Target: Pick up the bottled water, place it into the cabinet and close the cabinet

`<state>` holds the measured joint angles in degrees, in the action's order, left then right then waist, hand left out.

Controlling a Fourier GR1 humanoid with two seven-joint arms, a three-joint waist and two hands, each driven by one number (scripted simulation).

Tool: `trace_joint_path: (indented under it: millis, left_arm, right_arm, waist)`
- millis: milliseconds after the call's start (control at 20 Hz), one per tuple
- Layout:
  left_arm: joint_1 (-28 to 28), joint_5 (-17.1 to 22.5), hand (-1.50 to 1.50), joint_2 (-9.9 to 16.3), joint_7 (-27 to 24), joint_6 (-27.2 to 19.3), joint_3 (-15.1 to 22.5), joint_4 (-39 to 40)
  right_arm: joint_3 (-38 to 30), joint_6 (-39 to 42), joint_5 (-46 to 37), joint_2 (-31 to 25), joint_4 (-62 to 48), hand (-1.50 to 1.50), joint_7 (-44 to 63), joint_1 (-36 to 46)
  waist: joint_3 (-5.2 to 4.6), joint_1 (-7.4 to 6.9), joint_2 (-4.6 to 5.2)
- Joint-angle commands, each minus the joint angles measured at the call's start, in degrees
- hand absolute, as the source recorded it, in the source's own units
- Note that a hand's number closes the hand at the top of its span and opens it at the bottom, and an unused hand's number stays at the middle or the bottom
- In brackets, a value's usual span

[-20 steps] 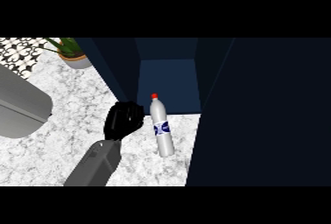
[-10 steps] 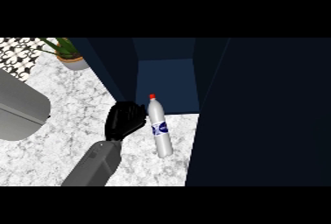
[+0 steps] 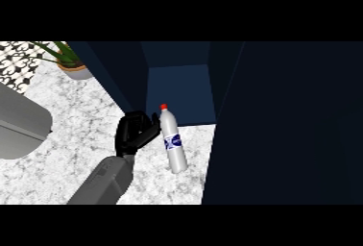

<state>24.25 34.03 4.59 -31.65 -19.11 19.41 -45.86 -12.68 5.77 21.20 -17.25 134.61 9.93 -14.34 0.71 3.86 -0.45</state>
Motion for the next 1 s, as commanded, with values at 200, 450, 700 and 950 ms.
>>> trace_joint_path:
  millis: [200, 450, 700, 950]
  left_arm:
    - [16.5, -2.8, 1.5, -4.4, 5.5, -8.7, 2.7, -0.3]
    - [16.0, -2.0, 1.5, -3.8, 7.3, -12.2, 2.0, 0.7]
    - [15.3, -2.9, 1.5, -3.0, 6.5, -15.6, 2.7, 2.6]
    - [14.6, -2.9, 1.5, -2.6, 5.7, -18.2, 2.7, 3.6]
  right_arm:
    - [-2.7, 3.8, 6.3, -0.7, -2.8, -1.5, -1.7, 0.3]
    - [-4.7, 5.5, 9.3, -1.8, -2.5, -1.5, -1.2, -0.2]
    - [-7.0, 6.0, 12.8, -3.3, -3.6, -1.5, -0.3, 1.2]
    - [-8.8, 7.0, 14.4, -4.1, -3.8, -1.5, -0.6, 1.2]
  waist:
    - [-0.49, 3.58, 1.03]
    - [-0.6, 4.19, 1.23]
    - [-0.73, 4.53, 1.71]
    - [-0.8, 5.14, 1.85]
